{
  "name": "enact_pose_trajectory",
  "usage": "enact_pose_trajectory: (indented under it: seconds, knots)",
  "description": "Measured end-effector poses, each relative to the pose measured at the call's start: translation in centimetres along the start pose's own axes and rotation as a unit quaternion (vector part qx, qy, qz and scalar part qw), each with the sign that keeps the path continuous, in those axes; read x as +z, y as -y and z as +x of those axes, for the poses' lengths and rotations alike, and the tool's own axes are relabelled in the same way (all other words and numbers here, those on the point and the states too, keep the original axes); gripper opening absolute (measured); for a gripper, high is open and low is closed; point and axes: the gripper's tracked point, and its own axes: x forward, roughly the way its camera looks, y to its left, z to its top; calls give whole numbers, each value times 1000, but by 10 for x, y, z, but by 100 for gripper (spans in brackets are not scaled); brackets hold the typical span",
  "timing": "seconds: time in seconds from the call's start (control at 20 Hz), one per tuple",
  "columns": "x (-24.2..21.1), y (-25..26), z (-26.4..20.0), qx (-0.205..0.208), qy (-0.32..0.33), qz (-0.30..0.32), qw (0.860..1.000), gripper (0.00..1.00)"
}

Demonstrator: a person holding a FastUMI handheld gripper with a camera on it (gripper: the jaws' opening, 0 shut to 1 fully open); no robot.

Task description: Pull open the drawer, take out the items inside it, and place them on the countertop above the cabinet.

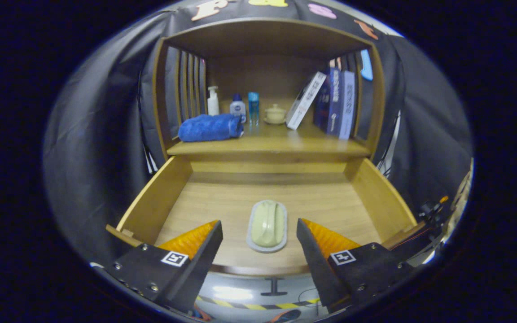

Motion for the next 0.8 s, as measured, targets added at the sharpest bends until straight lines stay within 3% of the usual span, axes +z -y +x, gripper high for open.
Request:
enact_pose_trajectory:
  seconds: [0.2,0.35,0.55,0.65,0.8]
  knots:
    - [-4,9,39,-17,-50,-13,999,100]
    - [-5,2,64,-5,-78,7,997,99]
    - [-37,-1,79,-8,-148,20,989,42]
    - [-36,2,90,-18,-123,37,992,13]
    - [-24,-6,77,1,-82,36,996,13]
